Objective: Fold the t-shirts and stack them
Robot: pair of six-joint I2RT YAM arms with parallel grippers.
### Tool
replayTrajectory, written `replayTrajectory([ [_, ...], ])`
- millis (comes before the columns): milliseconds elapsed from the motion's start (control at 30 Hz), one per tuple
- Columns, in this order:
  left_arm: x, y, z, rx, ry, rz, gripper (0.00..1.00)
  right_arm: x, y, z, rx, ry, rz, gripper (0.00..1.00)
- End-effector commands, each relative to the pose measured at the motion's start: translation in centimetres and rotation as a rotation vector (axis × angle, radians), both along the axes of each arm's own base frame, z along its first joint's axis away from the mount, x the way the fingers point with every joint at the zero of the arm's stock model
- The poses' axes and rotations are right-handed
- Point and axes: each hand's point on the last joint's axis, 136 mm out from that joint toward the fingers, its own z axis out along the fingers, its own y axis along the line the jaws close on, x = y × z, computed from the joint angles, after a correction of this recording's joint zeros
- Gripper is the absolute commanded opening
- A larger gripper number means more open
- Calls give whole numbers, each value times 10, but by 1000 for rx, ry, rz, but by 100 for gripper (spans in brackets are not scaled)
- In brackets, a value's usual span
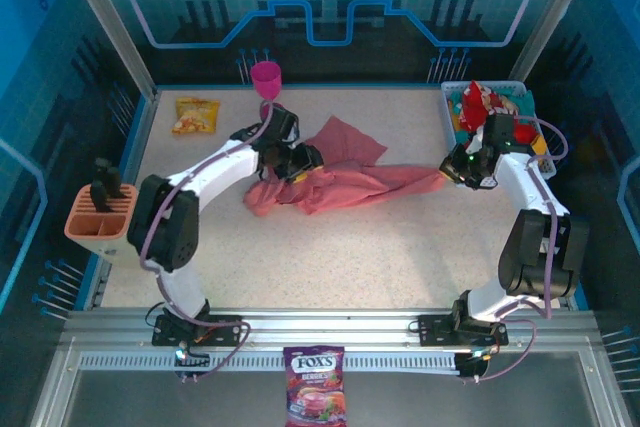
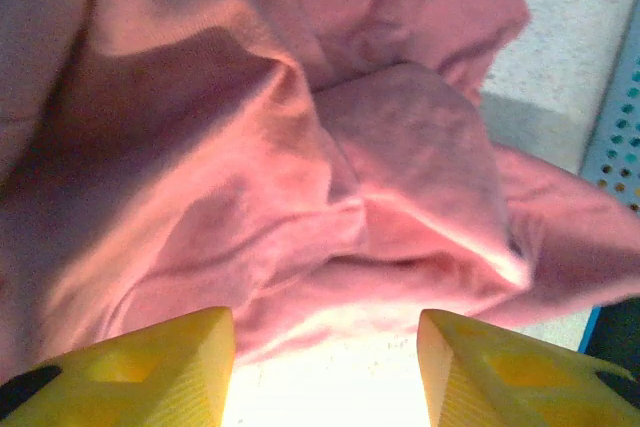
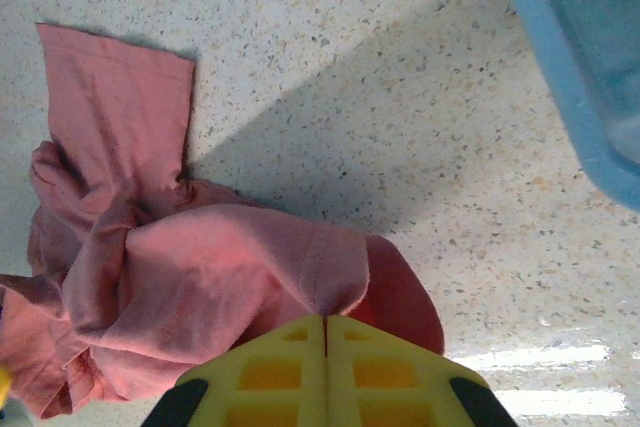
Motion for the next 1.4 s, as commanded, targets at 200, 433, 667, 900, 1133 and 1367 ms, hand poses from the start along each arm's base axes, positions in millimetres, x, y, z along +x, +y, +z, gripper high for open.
replayTrajectory([
  [200,-23,54,40,272,-85,-134,41,-2,12,2,18,-13,58,0],
  [433,-22,38,5,352,-13,-139,41,-5,14,-1,11,-8,58,0],
  [667,-18,16,-31,374,51,-154,40,-8,18,-1,5,-4,71,0],
  [900,-26,22,-40,428,87,-147,38,-11,19,-3,9,-1,71,0],
  [1133,-26,41,-3,495,3,-122,48,-10,20,-3,17,-3,76,0],
  [1367,-32,33,-30,516,65,-161,45,-10,21,-1,20,-5,77,0],
])
